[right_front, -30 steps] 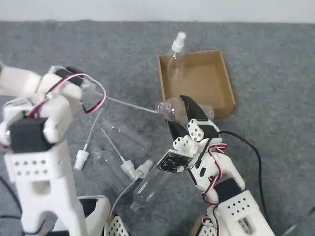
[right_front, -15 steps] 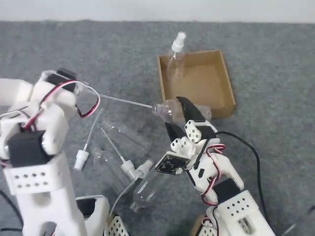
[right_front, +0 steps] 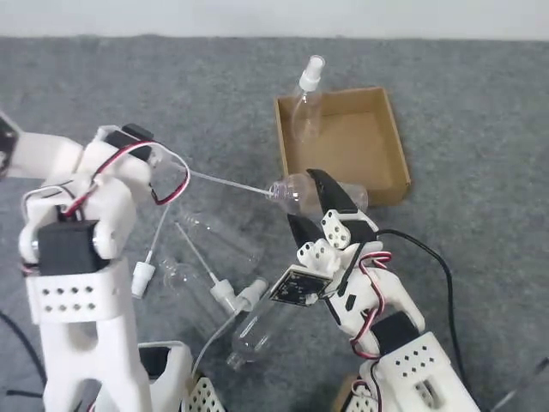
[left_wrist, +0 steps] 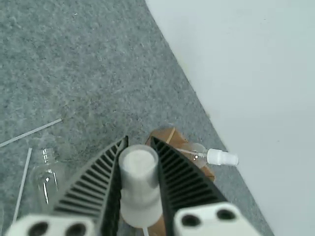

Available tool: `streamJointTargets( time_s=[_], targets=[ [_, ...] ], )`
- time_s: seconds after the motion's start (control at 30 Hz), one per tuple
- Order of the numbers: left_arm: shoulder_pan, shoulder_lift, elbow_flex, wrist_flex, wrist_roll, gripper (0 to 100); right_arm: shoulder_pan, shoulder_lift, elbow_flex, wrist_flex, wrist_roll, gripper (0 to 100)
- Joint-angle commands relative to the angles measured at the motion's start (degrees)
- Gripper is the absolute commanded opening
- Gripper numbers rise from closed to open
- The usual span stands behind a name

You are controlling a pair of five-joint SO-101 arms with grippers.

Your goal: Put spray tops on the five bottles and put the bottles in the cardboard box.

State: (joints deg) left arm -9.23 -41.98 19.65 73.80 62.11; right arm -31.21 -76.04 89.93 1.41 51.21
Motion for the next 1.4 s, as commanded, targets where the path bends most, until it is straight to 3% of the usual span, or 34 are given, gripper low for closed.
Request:
streamJointTargets(
  time_s=[0.0, 0.47, 0.9, 1.2, 1.37],
  targets=[
    [2.02, -2.11, -0.48, -1.49, -0.35, 1, -0.84, -1.10, -0.26, -0.84, 0.44, 0.8],
    [7.47, -6.86, 0.84, 0.79, -0.53, 1, -1.36, -1.10, -0.62, 1.10, 0.44, 0.7],
    [7.56, -17.41, 13.49, -8.35, -0.35, 1, -1.36, -1.10, -0.62, 1.10, 0.44, 0.7],
    [7.56, -21.27, 16.84, -8.35, -0.53, 1, -1.36, -1.10, -0.79, 1.10, 0.26, 0.7],
    [7.56, -23.65, 18.51, -8.35, -0.53, 1, -1.36, -1.10, -1.14, 0.66, -4.40, 0.7]
  ],
)
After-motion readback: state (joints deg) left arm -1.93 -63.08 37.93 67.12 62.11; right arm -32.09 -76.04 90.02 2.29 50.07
